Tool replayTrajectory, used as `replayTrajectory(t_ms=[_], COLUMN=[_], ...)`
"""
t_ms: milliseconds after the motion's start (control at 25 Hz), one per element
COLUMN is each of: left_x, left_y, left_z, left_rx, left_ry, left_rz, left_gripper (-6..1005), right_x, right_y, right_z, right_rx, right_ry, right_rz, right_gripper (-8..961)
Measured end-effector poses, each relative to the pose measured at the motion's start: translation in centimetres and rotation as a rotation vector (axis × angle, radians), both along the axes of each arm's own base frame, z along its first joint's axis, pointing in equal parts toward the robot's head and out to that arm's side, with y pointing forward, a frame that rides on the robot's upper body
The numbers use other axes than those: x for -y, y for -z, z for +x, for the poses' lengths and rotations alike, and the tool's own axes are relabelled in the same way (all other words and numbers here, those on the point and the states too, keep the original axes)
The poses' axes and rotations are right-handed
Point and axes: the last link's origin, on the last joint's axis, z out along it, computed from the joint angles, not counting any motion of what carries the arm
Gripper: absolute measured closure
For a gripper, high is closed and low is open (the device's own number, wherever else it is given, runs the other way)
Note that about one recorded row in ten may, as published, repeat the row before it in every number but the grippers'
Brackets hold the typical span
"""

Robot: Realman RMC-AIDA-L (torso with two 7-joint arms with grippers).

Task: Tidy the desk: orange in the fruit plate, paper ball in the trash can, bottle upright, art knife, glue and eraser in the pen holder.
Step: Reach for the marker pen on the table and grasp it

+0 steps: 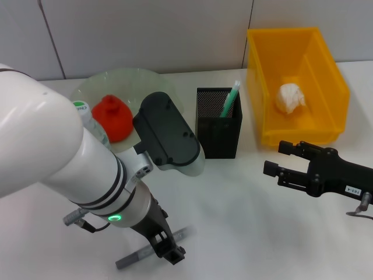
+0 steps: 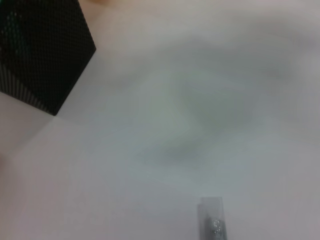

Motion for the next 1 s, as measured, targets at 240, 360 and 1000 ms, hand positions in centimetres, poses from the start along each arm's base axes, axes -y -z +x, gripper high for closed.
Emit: replayTrajectory(t_ms=[240, 360, 1000], left_x=[-0.2, -0.2, -0.2], left_y=[0.2, 0.3, 0.7], left_z=[-0.1, -0.1, -1.1], left_rx=[0.009, 0.01, -0.002], left_ry=[0.001, 0.002, -0.024], left_rz=[0.011, 0.012, 0.005], left_gripper=[227, 226, 230], right_x=[0.0, 0.1, 0.2], right_y=[0.2, 0.3, 0.6], right_z=[0.1, 0.2, 0.3], right_rx=[0.002, 0.003, 0.004], right_ry=[0.007, 0.01, 0.013], right_rz=[0.0, -0.001, -0.003], right_gripper=[187, 187, 187])
